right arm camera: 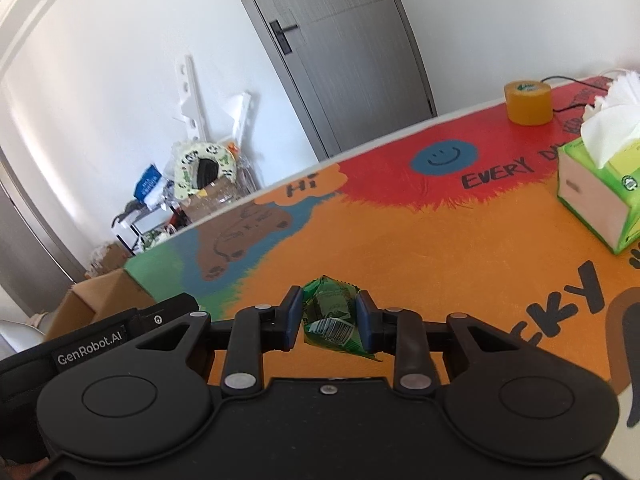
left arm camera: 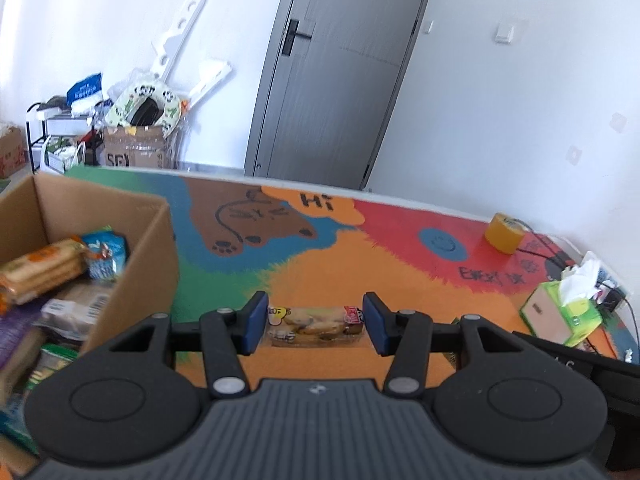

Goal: Organize snacks
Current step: 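Carry the nut packet and green foil packet in both grippers over the box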

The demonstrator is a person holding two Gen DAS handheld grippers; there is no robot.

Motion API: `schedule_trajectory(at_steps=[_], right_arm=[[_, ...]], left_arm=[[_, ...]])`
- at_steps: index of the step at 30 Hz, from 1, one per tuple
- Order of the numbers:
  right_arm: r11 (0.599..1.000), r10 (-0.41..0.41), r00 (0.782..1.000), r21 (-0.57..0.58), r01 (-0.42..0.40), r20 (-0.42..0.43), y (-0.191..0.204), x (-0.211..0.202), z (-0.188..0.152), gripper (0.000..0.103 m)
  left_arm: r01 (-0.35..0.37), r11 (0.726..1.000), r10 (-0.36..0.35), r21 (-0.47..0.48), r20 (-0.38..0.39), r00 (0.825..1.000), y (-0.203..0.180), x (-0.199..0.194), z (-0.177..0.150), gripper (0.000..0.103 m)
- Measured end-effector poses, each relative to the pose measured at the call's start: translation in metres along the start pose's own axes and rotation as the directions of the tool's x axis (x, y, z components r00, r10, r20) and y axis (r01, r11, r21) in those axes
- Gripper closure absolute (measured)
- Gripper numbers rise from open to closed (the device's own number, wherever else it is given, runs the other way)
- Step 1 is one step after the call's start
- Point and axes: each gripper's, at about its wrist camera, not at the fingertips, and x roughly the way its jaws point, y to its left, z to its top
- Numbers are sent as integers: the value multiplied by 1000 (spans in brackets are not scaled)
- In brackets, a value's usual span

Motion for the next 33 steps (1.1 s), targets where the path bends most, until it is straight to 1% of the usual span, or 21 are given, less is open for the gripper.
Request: schedule_trajectory(at_steps=[3,8,13,21,25,33], right_arm=[[1000,21,1000,-2,-21,20,8,-10,-2,74],[997,74,997,-1,-74,36,25,-22,-3,74],[994,109,993,-23,-108,54,44,-32,-6,74],[989,146,988,-46,-143,55,74,-40,-14,74],[985,159,986,-83,-154,54,92,-42,-15,74],[973,201,979,-122,-195,37,125,-33,-18,74]], left_arm=[[14,1000,-14,5,14,1000,3,-14,3,52],[13,1000,-14,1,46,999,14,-36,7,52],[-4,1000,5,-12,70,998,30,-53,10,52],[-34,999,38,-35,96,995,62,-76,11,52],[-56,997,61,-55,88,994,85,-83,16,52],[-93,992,101,-88,103,989,121,-90,22,52]])
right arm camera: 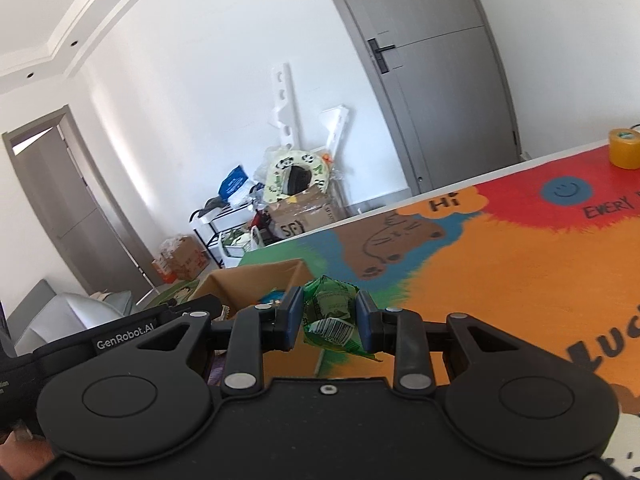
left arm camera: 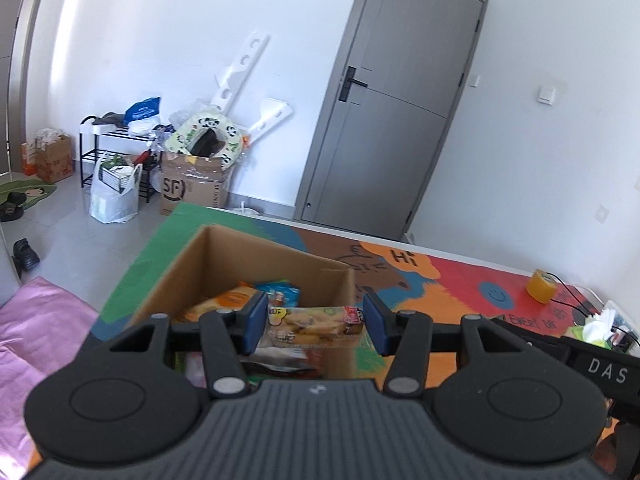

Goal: Organize snacks
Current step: 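Carry the nut packet and green foil packet in both grippers over the box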

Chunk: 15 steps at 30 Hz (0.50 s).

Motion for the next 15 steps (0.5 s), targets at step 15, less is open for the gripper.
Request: schedule_trajectory(at_steps=[15], right_arm=[[996,59,997,-68,-62,-49,52,41,4,73]], left_arm=[[-58,994,56,-98,-24,998,62,7,10,24]])
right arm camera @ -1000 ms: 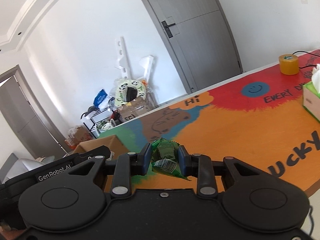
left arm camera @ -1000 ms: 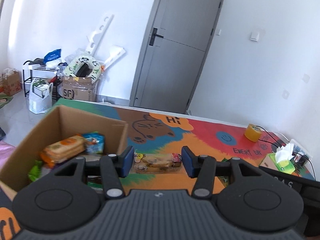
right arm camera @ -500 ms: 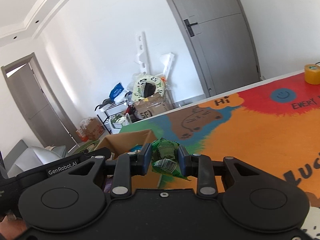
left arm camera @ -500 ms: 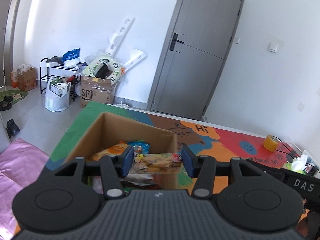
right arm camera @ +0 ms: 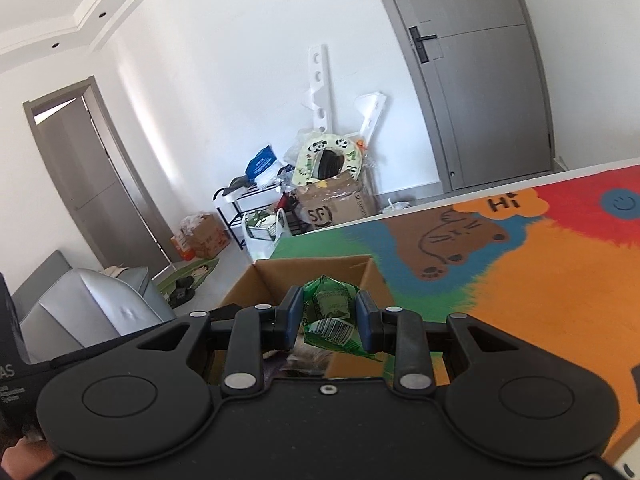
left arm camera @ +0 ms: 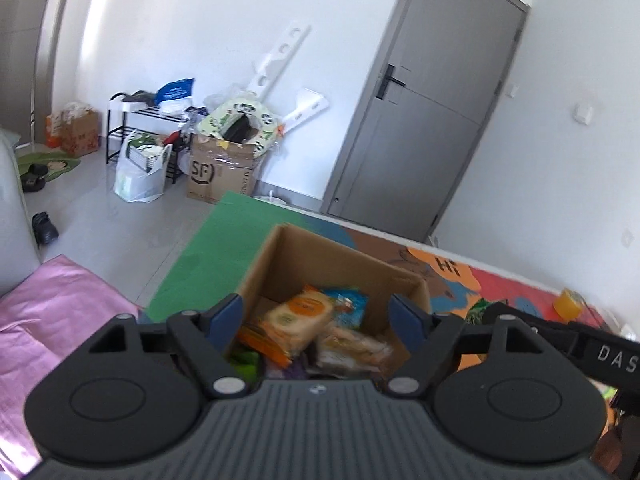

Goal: Organize snacks

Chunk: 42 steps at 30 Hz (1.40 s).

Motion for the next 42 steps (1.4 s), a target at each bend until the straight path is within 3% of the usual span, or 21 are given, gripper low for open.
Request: schedule_trajectory(at_steps=[10,18,21,23,42], right_arm=[[1000,7,1000,-24,-8,-24,25,29,8,73],[999,-4,999,-33,3,-39,36,35,4,72],[999,1,998,-40,-3,-62,38,32,0,62],[999,-6,999,-41,4,-54,37,26,-1,48],[997,-75,994,12,74,85,0,-72,5,19]], left_arm=[[-37,997,38,-64,5,999,39,1,10,23],[-22,998,20,-65,-19,1000,46,1,6,22],[-24,998,22,-64,-33,999,43,1,5,21],[-21,998,19,-57,-31,999,38,-2,4,19],[32,997,-35,66,41,999,-44,-60,0,4]])
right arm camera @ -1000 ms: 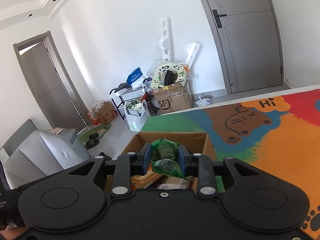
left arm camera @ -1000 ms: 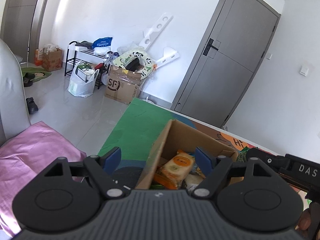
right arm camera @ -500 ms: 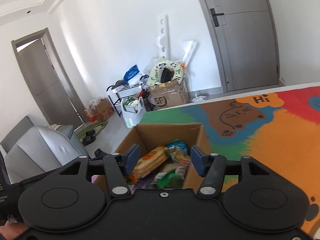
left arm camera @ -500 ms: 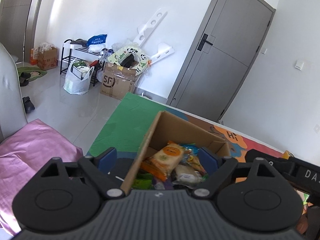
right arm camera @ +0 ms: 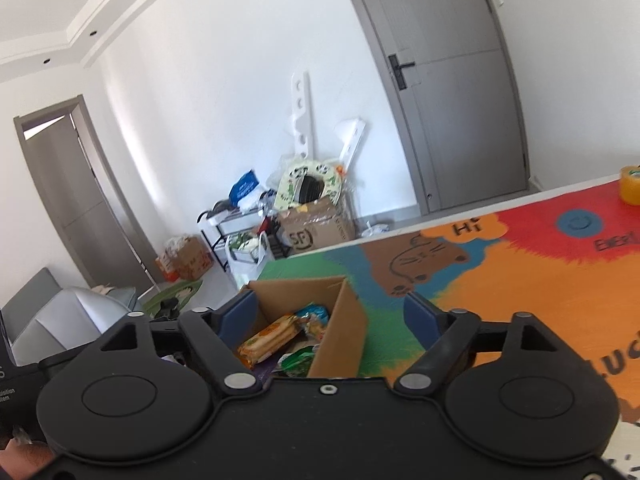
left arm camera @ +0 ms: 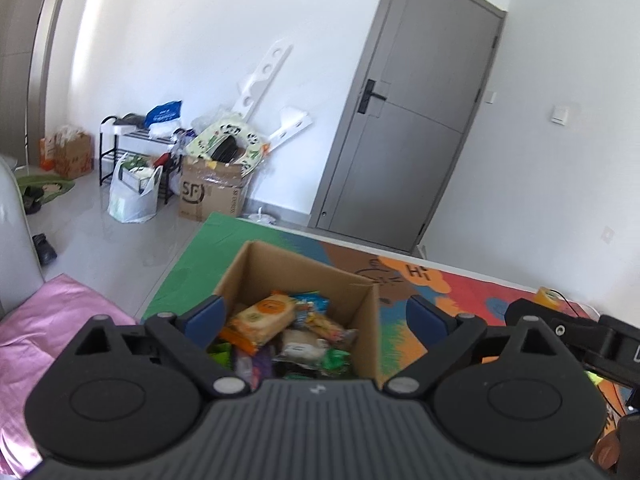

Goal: Organize snacks

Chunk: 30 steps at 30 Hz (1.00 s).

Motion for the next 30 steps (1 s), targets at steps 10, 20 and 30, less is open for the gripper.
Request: schedule_trajectory(at_steps=[10,20,30], right_arm=[[999,-47,998,-2,47,36,-20,-47,-3,4],[993,-106,993,55,103,48,-47,-89,-13,0],[985,-170,982,57,166,85,-63,-134,-21,0]], left_arm=[[56,996,-56,65,-4,998,-35,-22,-10,3],[117,981,-109,153,-55,992,-57,-40,-25,0],[163,960,-151,228,-68,986,-68,-64,-33,0]])
